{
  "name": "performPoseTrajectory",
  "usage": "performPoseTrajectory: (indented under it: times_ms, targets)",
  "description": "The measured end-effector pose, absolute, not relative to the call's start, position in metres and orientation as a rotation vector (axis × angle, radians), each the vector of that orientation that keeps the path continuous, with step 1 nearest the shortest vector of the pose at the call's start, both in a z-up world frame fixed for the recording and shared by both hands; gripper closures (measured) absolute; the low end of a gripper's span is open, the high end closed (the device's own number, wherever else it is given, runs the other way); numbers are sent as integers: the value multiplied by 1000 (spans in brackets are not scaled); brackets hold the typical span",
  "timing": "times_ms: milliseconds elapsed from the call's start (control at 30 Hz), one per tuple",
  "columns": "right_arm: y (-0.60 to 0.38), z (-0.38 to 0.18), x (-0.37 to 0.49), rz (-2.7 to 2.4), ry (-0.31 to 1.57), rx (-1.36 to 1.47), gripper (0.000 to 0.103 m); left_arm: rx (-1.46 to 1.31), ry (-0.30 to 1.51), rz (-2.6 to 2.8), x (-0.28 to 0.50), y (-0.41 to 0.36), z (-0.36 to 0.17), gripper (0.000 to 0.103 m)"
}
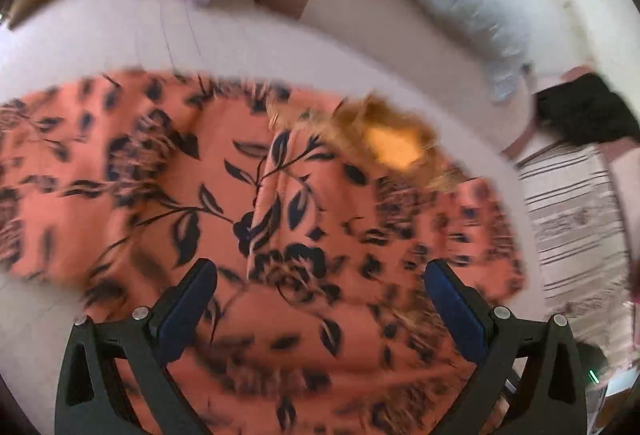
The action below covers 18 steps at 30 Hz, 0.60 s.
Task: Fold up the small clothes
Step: 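Grasp a sleeve cuff with the right tool and fold it across the blouse body, then grasp the other sleeve with the left tool and fold it across the body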
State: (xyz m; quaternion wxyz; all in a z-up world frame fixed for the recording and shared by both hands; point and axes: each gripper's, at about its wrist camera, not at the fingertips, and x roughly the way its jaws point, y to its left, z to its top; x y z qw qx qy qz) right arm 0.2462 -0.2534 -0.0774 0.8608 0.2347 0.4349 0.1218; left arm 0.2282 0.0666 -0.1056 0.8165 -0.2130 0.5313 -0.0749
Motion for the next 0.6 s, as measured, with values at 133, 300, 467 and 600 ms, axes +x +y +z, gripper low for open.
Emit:
performPoseTrajectory:
  times_ms: [133,300,467,600]
  targets:
    - [-261,-97,219,273,894,471,18,-337,1189,-8,241,57,-123,89]
    - [-273,-102,220,263,893,506,18,-337,972,22,204,65,-62,98]
    - [-315,-102,233,250,864,754,18,-318,967,98,181,85,-78,97]
    - [-354,-131,255,230,897,1040,17,-300,1063,117,190,88,-127,92]
